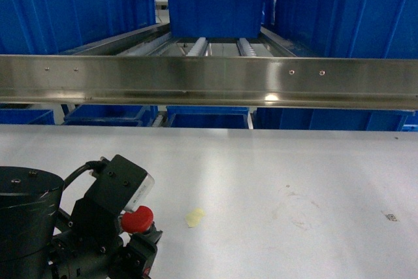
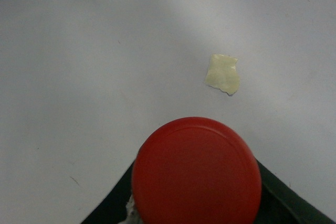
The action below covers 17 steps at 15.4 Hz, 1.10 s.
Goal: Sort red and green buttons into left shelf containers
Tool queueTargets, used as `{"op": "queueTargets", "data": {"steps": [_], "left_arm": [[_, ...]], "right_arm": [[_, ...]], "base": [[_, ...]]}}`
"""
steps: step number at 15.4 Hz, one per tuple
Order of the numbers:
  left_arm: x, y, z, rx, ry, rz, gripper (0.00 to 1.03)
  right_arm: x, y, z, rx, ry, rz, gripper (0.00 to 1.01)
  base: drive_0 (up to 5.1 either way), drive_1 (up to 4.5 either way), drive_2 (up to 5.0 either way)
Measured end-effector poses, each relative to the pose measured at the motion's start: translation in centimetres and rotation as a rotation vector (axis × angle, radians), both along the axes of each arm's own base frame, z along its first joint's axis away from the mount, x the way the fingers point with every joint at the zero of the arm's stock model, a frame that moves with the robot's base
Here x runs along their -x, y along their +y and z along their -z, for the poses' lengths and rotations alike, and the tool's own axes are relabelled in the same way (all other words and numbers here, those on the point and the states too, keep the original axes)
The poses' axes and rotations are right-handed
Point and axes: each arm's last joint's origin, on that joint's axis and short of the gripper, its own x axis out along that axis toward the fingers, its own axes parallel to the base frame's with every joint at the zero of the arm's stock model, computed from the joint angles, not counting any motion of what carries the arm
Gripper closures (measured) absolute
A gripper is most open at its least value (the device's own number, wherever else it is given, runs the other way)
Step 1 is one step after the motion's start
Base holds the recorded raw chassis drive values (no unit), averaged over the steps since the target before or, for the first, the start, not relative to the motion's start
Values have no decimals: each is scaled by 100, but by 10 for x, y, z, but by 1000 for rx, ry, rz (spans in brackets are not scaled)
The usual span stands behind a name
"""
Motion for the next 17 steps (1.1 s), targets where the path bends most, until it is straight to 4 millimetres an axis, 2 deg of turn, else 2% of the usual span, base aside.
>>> {"op": "queueTargets", "data": {"steps": [2,8,10,12,17], "left_arm": [[0,0,0,1,-2,0,77],[0,0,-1,0,-15,-1,78],[14,20,-16,-14,-141,-70,78],[30,40,-39,-12,-223,-155,78],[66,58,-86,74,-314,-207,78]], "right_arm": [[0,0,0,0,0,0,74],[0,0,0,0,0,0,74],[0,0,0,1,0,1,74],[0,0,0,1,-1,2,74],[0,0,0,1,0,2,74]], "base": [[0,0,0],[0,0,0],[0,0,0],[0,0,0],[0,0,0]]}}
